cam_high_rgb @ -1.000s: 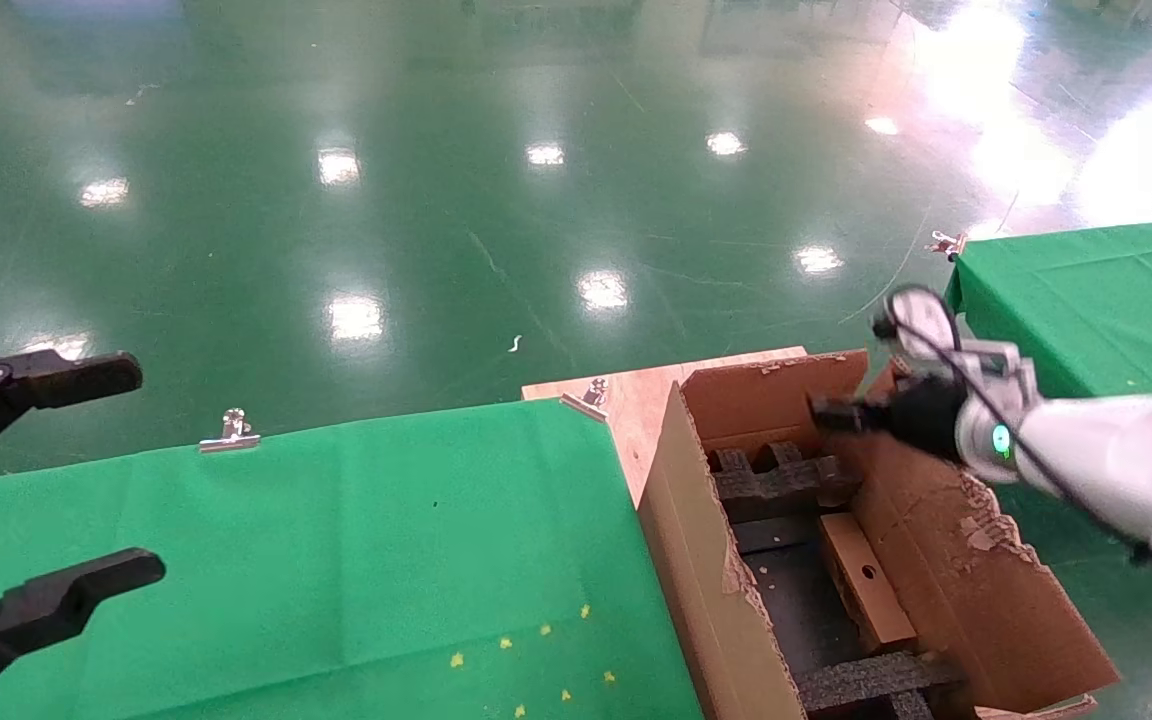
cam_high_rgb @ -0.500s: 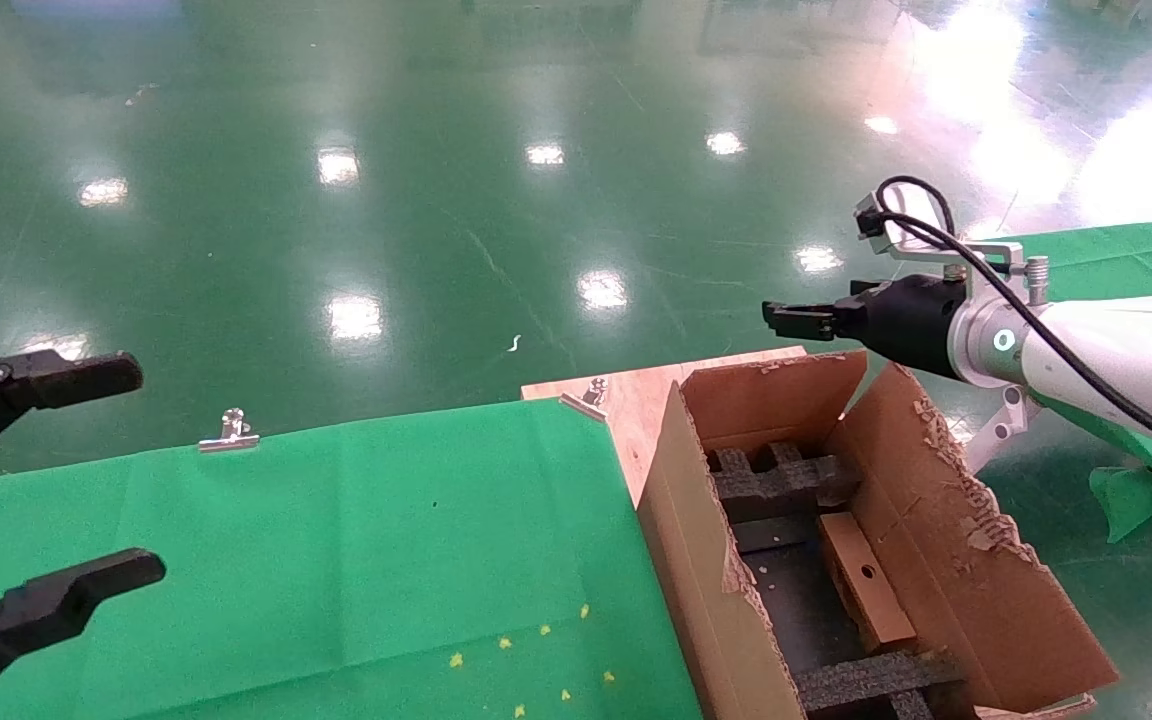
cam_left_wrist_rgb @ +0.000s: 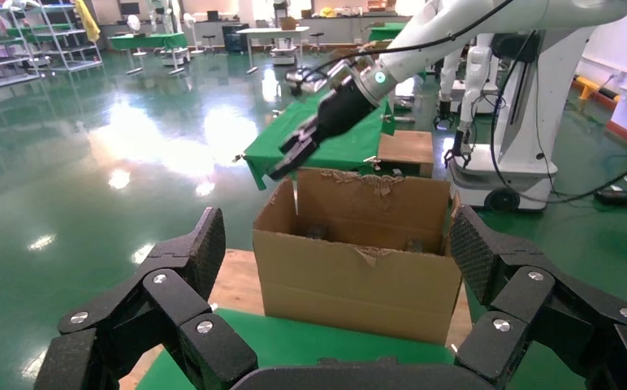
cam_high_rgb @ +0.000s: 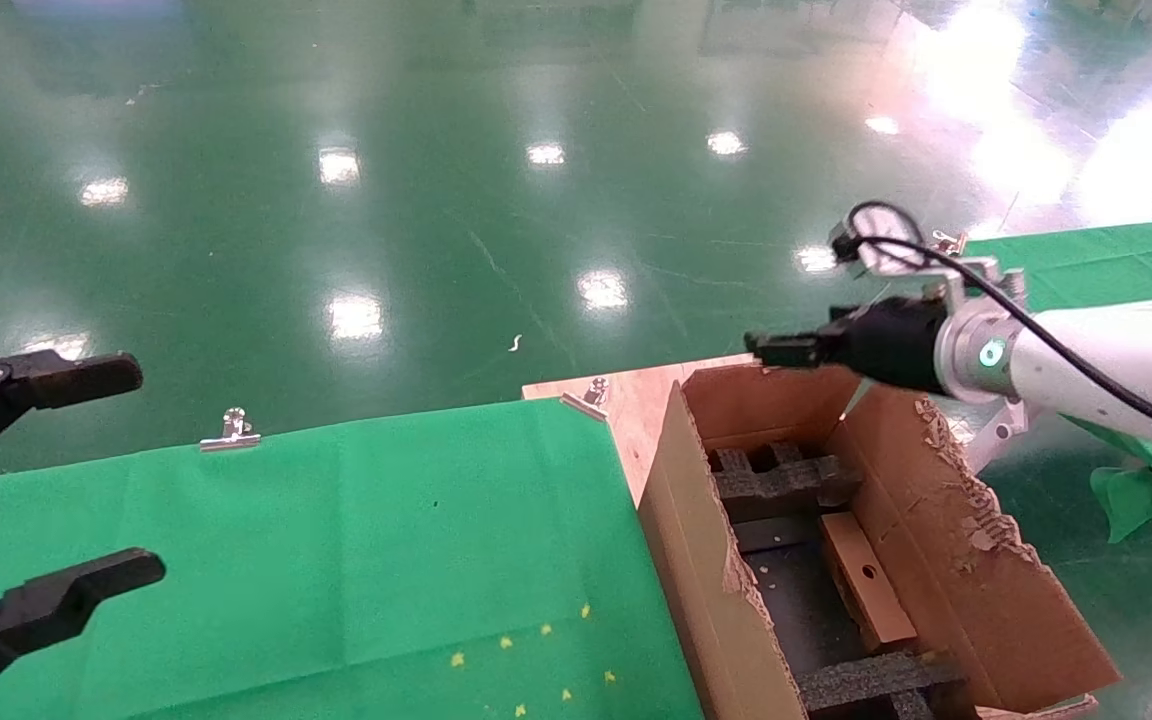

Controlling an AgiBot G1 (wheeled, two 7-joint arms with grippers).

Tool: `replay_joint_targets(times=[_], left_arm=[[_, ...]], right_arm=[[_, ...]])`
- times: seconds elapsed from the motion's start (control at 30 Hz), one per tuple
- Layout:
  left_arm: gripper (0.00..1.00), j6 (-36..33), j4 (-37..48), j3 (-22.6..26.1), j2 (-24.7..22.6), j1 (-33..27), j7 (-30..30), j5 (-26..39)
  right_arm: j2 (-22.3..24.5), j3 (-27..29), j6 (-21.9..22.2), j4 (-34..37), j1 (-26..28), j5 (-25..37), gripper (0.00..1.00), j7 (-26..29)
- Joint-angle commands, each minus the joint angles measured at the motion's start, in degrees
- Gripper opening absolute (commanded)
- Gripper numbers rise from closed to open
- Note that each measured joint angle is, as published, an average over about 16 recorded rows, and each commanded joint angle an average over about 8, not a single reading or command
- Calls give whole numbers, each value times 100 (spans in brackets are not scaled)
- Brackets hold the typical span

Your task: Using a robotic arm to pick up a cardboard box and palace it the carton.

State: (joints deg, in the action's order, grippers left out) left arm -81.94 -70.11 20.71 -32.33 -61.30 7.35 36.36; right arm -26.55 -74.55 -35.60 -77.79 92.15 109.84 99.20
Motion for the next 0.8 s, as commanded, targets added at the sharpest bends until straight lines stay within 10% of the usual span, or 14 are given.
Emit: replay_joint_targets(times=[0.03,0.8], left_arm=[[100,0,0,0,0,0,0,0],[100,0,0,0,0,0,0,0]], right_arm=[[-32,219,-188,16,-115,-254,100,-331],[-406,2809,-2404,202,-1468,-3262,100,-4245]])
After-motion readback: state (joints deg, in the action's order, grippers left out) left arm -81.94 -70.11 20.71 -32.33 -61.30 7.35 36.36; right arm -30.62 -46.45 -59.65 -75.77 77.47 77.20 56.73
